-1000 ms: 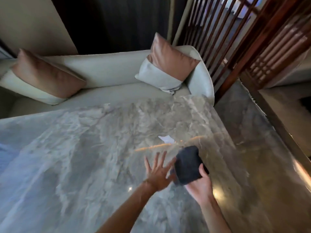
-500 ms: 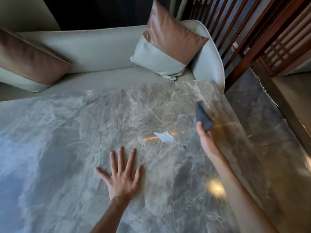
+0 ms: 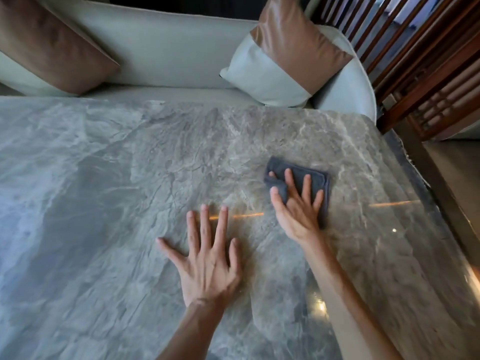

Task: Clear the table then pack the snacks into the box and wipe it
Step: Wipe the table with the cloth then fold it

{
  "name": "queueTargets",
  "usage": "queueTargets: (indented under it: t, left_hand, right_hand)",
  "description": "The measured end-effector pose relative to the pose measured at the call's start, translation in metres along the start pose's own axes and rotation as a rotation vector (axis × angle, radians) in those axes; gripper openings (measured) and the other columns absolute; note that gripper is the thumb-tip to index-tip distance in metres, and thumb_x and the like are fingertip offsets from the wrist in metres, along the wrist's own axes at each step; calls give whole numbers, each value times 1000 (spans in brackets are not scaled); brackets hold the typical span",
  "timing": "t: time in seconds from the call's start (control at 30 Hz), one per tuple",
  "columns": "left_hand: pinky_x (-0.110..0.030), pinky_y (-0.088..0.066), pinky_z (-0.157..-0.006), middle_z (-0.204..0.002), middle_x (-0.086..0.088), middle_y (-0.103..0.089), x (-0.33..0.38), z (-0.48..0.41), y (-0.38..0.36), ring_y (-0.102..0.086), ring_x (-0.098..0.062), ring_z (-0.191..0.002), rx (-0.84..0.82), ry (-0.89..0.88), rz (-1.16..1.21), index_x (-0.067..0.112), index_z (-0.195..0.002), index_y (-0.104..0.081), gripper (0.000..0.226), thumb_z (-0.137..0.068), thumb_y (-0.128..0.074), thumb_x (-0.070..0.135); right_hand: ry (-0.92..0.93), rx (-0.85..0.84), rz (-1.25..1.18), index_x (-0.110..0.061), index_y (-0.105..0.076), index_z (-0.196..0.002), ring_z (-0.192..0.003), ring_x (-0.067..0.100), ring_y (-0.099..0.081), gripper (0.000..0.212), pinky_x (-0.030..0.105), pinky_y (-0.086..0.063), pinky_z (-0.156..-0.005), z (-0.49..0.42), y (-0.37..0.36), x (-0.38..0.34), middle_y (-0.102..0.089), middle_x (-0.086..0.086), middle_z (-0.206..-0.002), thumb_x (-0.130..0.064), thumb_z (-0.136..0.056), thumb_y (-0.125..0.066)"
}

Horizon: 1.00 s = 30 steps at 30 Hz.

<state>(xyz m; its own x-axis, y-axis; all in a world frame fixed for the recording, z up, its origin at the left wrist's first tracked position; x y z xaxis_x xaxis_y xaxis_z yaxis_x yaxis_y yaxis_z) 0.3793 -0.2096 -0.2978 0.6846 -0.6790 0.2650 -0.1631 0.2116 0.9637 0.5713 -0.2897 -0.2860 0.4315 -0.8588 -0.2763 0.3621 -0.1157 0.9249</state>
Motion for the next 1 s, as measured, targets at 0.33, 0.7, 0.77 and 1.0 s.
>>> queueTargets:
  t: [0.33, 0.7, 0.77, 1.0]
  left_hand:
    - [-78, -1, -107, -164, 1, -13, 1, 1, 3, -12, -21, -152, -17, 11, 33, 37, -153, -9, 65, -91, -27, 45]
    - [-75, 2, -110, -163, 5, -15, -2, 2, 13, -9, -15, -152, -1, 16, 196, 33, -153, -10, 62, -93, -23, 38]
    - [-74, 4, -110, -163, 6, -15, -3, 3, 14, -9, -14, -152, 4, 18, 208, 32, -154, -9, 63, -92, -24, 37]
    - [-73, 7, -110, -163, 8, -13, -4, 1, 13, -8, -12, -152, 33, 5, 280, 32, -154, -8, 64, -92, -25, 40]
  right_hand:
    - [-31, 133, 202, -61, 7, -142, -151, 29, 5, 55, 63, 2, -117, 60, -18, 15, -1, -13, -163, -67, -87, 1]
    - [358, 80, 275, -58, -5, -145, -151, 32, -6, 48, 69, -12, -112, 96, -35, -21, -7, -16, -163, -56, -98, -12]
    - [350, 48, 314, -59, -6, -145, -151, 30, -7, 48, 67, -14, -113, 105, -30, 3, -7, -18, -162, -56, -98, -12]
    - [108, -3, 120, -68, 8, -136, -149, 28, 19, 49, 68, 12, -112, 6, -16, -27, 10, -20, -161, -62, -89, -5]
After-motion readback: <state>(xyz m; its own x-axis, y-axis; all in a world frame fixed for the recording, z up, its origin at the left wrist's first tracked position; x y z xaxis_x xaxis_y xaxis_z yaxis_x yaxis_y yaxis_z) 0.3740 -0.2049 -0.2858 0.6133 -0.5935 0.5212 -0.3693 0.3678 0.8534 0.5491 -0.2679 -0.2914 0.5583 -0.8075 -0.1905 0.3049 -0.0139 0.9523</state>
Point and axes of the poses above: each hand's wrist, its own z-axis away from the middle knuckle, its own y-axis out of the back of the hand, x = y × z, the point moved 1 cm from there along -z, towards the middle knuckle
